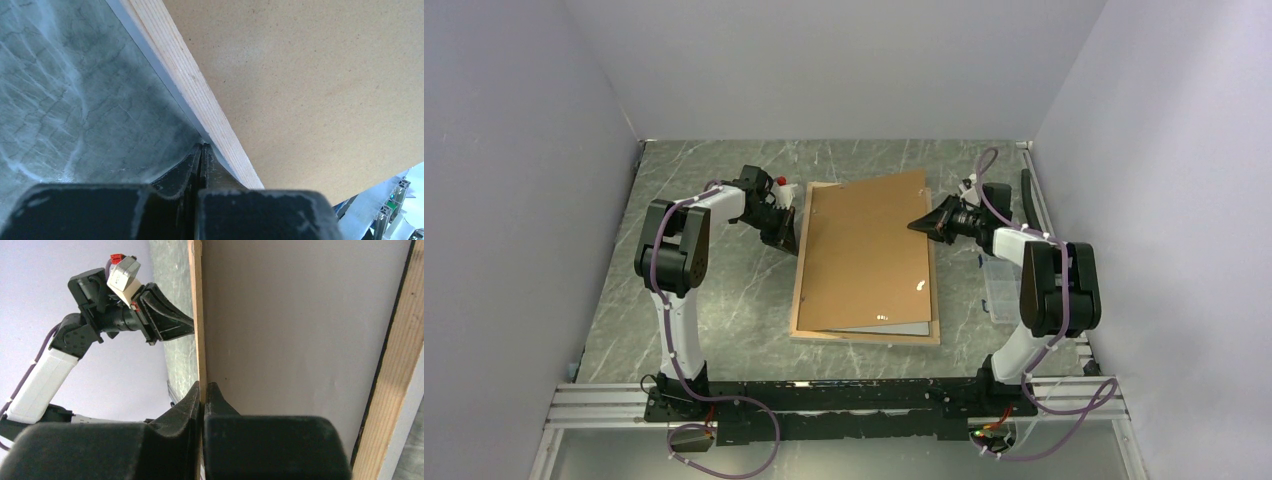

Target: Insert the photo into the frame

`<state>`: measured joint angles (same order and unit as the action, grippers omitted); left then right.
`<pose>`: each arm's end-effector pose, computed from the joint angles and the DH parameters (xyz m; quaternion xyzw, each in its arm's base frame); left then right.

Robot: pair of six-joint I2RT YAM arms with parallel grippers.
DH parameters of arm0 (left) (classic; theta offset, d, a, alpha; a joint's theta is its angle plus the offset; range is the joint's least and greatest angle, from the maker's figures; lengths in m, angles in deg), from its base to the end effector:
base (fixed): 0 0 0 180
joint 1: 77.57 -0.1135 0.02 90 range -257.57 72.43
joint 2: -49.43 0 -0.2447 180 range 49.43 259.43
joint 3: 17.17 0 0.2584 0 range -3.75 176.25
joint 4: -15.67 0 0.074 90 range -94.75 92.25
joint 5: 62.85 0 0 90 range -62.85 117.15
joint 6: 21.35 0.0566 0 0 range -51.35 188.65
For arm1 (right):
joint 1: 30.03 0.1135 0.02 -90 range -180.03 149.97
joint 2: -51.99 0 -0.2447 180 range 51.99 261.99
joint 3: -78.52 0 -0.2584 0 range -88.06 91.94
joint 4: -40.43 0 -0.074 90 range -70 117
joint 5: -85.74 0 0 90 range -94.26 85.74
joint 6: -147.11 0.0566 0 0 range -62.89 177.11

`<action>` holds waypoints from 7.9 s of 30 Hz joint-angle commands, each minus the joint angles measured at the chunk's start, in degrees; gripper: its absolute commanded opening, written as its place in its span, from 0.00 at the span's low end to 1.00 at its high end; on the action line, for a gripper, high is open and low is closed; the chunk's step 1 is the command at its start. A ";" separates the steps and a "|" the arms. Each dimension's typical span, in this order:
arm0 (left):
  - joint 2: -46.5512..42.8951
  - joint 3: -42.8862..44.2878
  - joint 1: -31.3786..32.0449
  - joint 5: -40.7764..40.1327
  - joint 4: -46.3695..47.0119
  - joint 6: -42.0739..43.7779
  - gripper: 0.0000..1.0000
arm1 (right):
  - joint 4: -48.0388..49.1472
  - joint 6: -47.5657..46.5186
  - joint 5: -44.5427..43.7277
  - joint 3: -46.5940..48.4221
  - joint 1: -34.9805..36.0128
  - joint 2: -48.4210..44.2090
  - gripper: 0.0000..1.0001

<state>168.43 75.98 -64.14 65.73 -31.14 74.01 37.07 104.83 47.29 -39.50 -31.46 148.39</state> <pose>0.3871 -0.1287 0.1020 0.2014 0.9124 -0.3358 0.1189 0.3477 0.0357 0.1437 0.1623 0.8150 0.5148 0.2109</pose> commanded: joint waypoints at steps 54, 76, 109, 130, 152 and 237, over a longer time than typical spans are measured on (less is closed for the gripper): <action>-6.86 1.45 -1.82 -1.56 -4.28 3.65 0.21 | -45.66 -22.08 -53.44 30.77 24.44 1.29 1.00; -4.57 -5.68 -1.74 7.43 -1.86 -0.57 0.23 | -1.52 9.37 -35.81 2.69 47.90 -2.05 0.73; -2.93 -8.98 -1.74 8.02 1.73 -1.37 0.08 | 4.95 15.86 -35.89 5.58 52.86 10.16 0.59; -3.29 -9.34 -1.67 8.77 2.07 -0.65 0.07 | 3.53 13.93 -37.72 8.81 52.93 11.95 0.56; -1.84 -2.94 -3.66 10.08 0.87 -3.55 0.16 | 0.65 2.77 -27.75 11.37 46.00 7.27 0.68; 11.52 9.40 -4.55 10.45 7.79 -13.41 0.13 | -1.22 2.13 -21.99 45.14 30.43 37.93 0.69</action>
<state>177.92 85.94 -69.54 78.11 -24.12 59.33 34.75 105.57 24.75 4.25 -1.06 184.49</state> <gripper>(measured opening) 0.143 0.698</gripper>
